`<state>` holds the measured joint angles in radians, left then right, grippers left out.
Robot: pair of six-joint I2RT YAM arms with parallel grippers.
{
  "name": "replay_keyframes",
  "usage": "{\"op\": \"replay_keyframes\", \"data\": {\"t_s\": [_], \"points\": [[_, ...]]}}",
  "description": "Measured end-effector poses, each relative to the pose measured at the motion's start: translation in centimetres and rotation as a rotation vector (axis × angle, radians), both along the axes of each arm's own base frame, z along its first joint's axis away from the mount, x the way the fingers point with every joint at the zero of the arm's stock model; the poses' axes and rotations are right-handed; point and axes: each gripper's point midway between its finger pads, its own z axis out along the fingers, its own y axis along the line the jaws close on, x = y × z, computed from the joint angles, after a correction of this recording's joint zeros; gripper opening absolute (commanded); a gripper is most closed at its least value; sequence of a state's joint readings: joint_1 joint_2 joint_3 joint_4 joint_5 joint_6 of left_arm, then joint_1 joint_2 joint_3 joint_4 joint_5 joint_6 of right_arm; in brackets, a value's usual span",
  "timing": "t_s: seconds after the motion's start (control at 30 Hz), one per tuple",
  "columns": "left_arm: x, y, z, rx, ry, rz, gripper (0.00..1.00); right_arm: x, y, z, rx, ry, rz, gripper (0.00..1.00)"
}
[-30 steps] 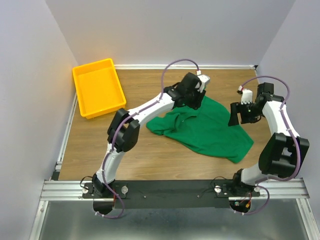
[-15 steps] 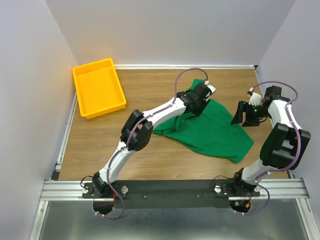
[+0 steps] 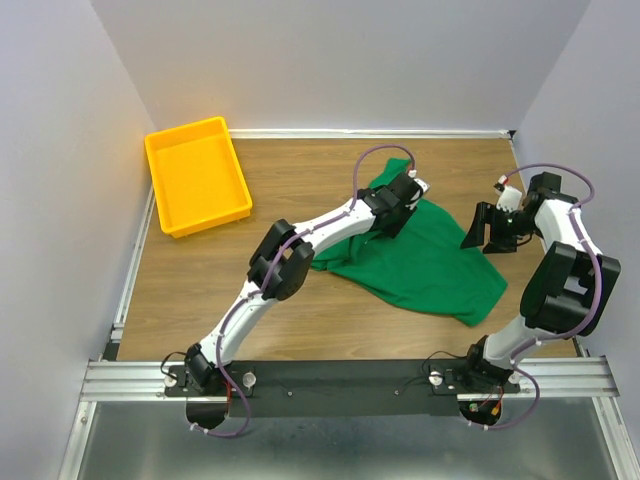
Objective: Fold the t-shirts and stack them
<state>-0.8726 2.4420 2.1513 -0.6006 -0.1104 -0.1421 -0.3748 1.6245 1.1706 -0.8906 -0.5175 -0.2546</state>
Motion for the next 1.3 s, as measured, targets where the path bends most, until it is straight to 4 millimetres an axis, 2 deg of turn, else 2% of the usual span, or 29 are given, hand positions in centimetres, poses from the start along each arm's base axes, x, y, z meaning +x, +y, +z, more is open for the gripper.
{"op": "replay_keyframes", "data": {"t_s": [0.03,0.1,0.13,0.23,0.37,0.47,0.57,0.67,0.73,0.83,0.87,0.9,0.93,1.03,1.17,1.3], "points": [[0.0,0.0,-0.4,0.004,0.003,0.0,0.35,0.1,0.0,-0.1,0.0,0.0,-0.003,0.79],[0.0,-0.1,-1.0,0.012,0.008,-0.001,0.27,0.2,-0.1,-0.3,-0.001,0.003,-0.008,0.79],[0.0,-0.1,-1.3,0.014,0.012,0.002,0.18,0.4,-0.2,-0.6,-0.004,0.007,-0.015,0.77],[0.1,0.0,-1.6,0.018,0.014,0.001,0.0,0.7,-0.7,-1.4,-0.017,0.021,-0.029,0.75],[0.1,-0.1,-1.3,0.012,0.01,0.001,0.0,1.1,-1.4,-3.1,-0.034,0.06,-0.045,0.72],[0.1,0.5,-0.5,-0.015,0.013,0.017,0.0,2.0,-2.1,-4.3,-0.049,0.085,-0.053,0.68],[-0.2,2.1,2.0,-0.087,0.036,0.05,0.0,3.1,-2.8,-5.2,-0.063,0.092,-0.056,0.64],[0.7,5.7,6.9,-0.255,0.056,0.111,0.0,3.2,-2.9,-6.0,-0.067,0.106,-0.051,0.57],[2.3,8.6,10.1,-0.388,0.048,0.164,0.0,3.2,-2.7,-6.3,-0.065,0.116,-0.043,0.48],[4.7,12.9,13.1,-0.549,0.036,0.23,0.0,3.1,-2.4,-6.5,-0.063,0.12,-0.028,0.36],[5.5,14.5,13.3,-0.586,0.04,0.256,0.0,3.2,-2.2,-6.6,-0.062,0.119,-0.019,0.26],[6.0,15.4,13.1,-0.611,0.049,0.274,0.0,3.2,-2.1,-6.6,-0.061,0.119,-0.014,0.21],[6.2,16.1,12.8,-0.631,0.065,0.282,0.0,3.2,-1.9,-6.7,-0.057,0.12,-0.004,0.1],[6.2,17.2,11.0,-0.659,0.138,0.299,0.0,3.3,-1.4,-6.6,-0.043,0.114,0.007,0.0],[6.8,18.1,10.3,-0.698,0.183,0.305,0.0,4.1,-1.4,-5.9,-0.034,0.085,0.015,0.01],[7.9,19.7,10.6,-0.727,0.188,0.329,0.0,5.1,-1.3,-4.6,-0.025,0.028,0.037,0.0]]}}
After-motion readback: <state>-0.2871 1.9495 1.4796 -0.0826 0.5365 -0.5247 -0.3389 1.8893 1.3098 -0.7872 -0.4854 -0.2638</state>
